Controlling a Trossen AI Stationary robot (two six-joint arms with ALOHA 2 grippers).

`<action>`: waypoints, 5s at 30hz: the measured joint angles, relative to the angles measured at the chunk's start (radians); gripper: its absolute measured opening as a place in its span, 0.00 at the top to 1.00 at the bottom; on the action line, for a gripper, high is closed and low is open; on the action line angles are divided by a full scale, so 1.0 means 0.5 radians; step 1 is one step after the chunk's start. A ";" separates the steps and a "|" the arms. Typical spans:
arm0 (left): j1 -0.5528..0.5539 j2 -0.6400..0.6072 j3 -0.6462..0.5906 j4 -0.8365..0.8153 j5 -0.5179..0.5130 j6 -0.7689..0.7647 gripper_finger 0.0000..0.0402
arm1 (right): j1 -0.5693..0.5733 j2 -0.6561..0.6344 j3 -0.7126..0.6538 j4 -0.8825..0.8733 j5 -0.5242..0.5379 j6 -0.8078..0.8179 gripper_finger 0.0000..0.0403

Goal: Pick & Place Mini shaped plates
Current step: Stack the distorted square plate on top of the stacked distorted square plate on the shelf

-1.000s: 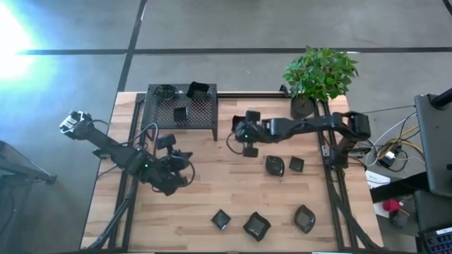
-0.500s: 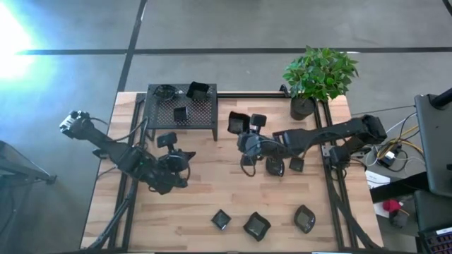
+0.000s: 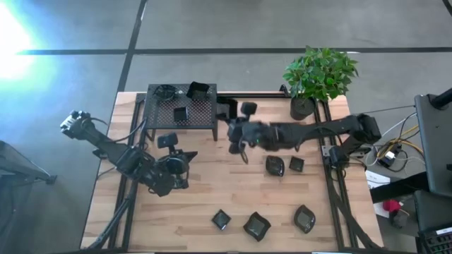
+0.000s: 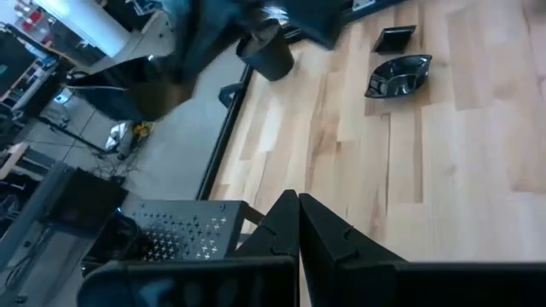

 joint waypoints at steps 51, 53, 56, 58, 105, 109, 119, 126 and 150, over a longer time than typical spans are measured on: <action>0.556 0.001 0.002 0.812 -0.316 -0.373 0.79 | -0.055 0.044 -0.016 0.019 -0.141 -1.067 0.98; 0.561 0.003 0.002 0.792 -0.320 -0.416 0.79 | -0.054 0.044 -0.017 0.019 -0.137 -1.119 0.98; 0.572 0.007 -0.002 0.784 -0.321 -0.444 0.79 | -0.046 0.044 -0.017 0.023 -0.137 -1.165 0.98; 0.599 0.019 -0.004 0.785 -0.321 -0.480 0.79 | -0.045 0.044 -0.017 0.023 -0.137 -1.175 0.98; 0.869 0.068 -0.033 0.908 -0.040 -0.642 0.79 | 0.040 0.045 -0.018 0.093 -0.047 -1.217 0.98; 0.887 0.068 -0.033 0.974 -0.065 -0.642 0.79 | 0.041 0.045 -0.018 0.103 -0.047 -1.217 0.98; 0.920 0.070 -0.032 1.010 -0.072 -0.626 0.79 | 0.041 0.045 -0.018 0.126 -0.049 -1.225 0.98; 0.921 0.094 -0.031 1.003 -0.062 -0.582 0.80 | 0.041 0.045 -0.018 0.143 -0.050 -1.247 0.98; 0.921 0.094 -0.031 1.001 -0.053 -0.482 1.00 | 0.041 0.045 -0.018 0.141 -0.054 -1.238 0.98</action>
